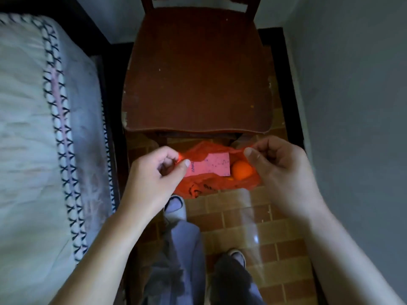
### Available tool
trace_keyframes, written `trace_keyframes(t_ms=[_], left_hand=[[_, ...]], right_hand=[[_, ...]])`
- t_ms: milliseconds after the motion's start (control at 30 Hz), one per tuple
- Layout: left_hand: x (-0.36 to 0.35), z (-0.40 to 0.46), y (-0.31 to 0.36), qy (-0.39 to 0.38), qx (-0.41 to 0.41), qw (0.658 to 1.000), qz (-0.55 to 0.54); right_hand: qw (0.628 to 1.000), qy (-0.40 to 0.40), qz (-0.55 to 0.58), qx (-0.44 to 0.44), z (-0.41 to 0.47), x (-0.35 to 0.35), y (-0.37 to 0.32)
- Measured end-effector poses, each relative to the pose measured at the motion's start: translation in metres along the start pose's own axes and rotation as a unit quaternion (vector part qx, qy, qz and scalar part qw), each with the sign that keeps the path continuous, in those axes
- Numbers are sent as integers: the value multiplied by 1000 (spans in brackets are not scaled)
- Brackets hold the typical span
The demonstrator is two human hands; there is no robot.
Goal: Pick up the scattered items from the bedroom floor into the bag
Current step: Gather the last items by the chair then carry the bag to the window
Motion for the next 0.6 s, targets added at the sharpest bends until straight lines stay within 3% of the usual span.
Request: trace_keyframes(t_ms=[600], left_hand=[[164,-113,274,35,3,999,-14]], right_hand=[[997,21,1,68,-129,205,-251]])
Point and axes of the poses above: each hand's wrist, its own z-axis towards the middle knuckle, its own x-axis out of the back of the hand, y = z × x, the point moved 9 cm from there along z, towards the middle knuckle, and after that the axes turned 11 degrees about y, right-handed, at the moved point
